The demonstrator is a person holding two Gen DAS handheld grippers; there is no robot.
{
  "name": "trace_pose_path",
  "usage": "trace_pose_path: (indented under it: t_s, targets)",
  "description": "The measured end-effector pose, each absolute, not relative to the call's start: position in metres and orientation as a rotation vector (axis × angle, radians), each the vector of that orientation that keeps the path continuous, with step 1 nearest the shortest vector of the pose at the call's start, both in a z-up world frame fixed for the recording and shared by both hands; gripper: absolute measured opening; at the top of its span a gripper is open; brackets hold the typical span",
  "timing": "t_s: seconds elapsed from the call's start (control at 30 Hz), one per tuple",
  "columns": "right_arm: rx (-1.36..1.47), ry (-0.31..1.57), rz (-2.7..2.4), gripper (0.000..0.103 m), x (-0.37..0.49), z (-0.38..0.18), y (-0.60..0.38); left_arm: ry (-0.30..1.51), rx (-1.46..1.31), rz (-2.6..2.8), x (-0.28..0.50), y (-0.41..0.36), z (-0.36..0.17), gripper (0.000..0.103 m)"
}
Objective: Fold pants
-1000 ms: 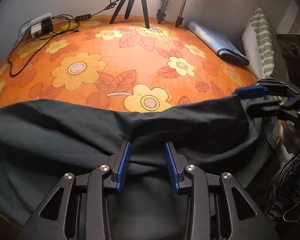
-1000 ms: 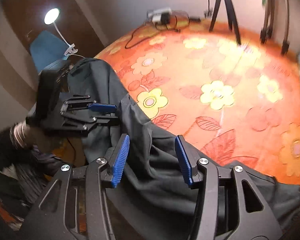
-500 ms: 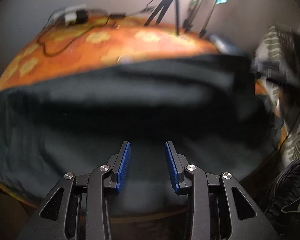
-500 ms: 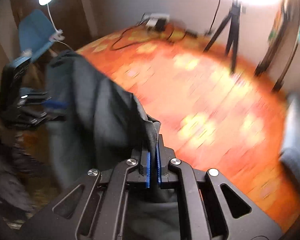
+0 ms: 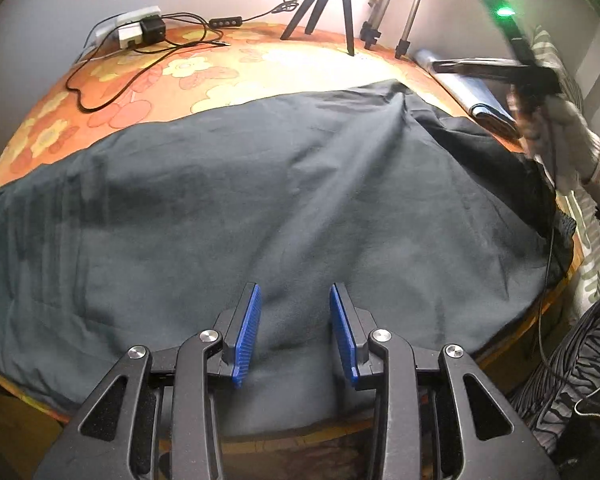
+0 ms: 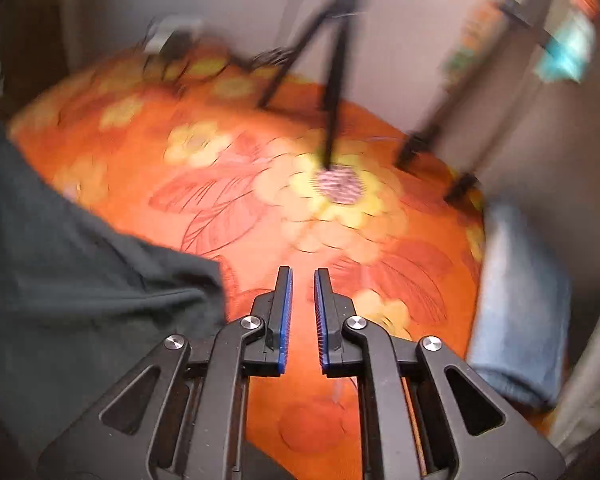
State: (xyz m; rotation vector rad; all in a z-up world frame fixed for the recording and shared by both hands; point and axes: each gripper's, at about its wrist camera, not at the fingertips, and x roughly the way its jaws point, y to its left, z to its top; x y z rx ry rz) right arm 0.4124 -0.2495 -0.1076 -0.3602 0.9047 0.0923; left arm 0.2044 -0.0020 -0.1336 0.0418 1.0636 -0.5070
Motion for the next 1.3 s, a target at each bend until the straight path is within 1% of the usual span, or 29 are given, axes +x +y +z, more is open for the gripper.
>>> trace_pose_path:
  t_s: [0.03,0.1,0.17,0.2,0.3,0.37,0.43,0.53,0.6,0.63,0.73,0.93,1.1,1.2,1.27,1.3]
  targets:
    - [-0.33,0.894,0.097,0.011,0.404,-0.099,-0.26,1.056,0.045,-0.506,0.204,-0.003,-0.132,0.034]
    - [-0.263,0.874,0.082,0.02,0.377,-0.081,-0.29,1.04,0.036,-0.51,0.204,-0.003,-0.126,0.034]
    - [-0.162,0.865,0.057,0.045,0.346,-0.069,-0.325,1.017,0.027,-0.525,0.201,-0.006,-0.117,0.034]
    - [-0.109,0.861,0.035,0.046,0.326,-0.065,-0.344,1.004,0.027,-0.538,0.199,-0.01,-0.112,0.034]
    - [-0.015,0.871,-0.059,0.048,0.273,-0.066,-0.391,0.984,0.038,-0.584,0.193,-0.025,-0.103,0.034]
    - [0.066,0.882,-0.126,0.057,0.239,-0.075,-0.425,0.978,0.062,-0.621,0.188,-0.04,-0.101,0.034]
    - [0.144,0.892,-0.167,0.061,0.217,-0.083,-0.449,0.98,0.095,-0.651,0.184,-0.055,-0.102,0.034]
    - [0.304,0.917,-0.177,0.061,0.201,-0.101,-0.484,0.992,0.128,-0.671,0.18,-0.072,-0.106,0.034]
    - [0.35,0.942,-0.142,0.062,0.205,-0.11,-0.493,1.001,0.149,-0.675,0.179,-0.08,-0.111,0.034]
    - [0.356,0.964,-0.13,0.064,0.21,-0.117,-0.496,1.006,0.158,-0.673,0.179,-0.082,-0.114,0.034]
    - [0.345,0.997,-0.138,0.064,0.219,-0.132,-0.496,1.009,0.182,-0.666,0.177,-0.087,-0.119,0.034]
    - [0.329,0.998,-0.136,0.072,0.226,-0.139,-0.497,1.017,0.192,-0.663,0.178,-0.09,-0.123,0.034]
    - [0.342,1.03,-0.051,0.072,0.226,-0.152,-0.485,1.025,0.191,-0.663,0.181,-0.091,-0.125,0.034]
    - [0.291,1.025,-0.069,0.066,0.226,-0.15,-0.474,1.026,0.19,-0.661,0.181,-0.092,-0.126,0.034]
    - [0.3,0.999,-0.083,0.052,0.223,-0.147,-0.472,1.026,0.194,-0.661,0.181,-0.092,-0.126,0.034]
    - [0.287,0.979,-0.091,0.049,0.221,-0.143,-0.469,1.028,0.195,-0.659,0.181,-0.093,-0.127,0.034]
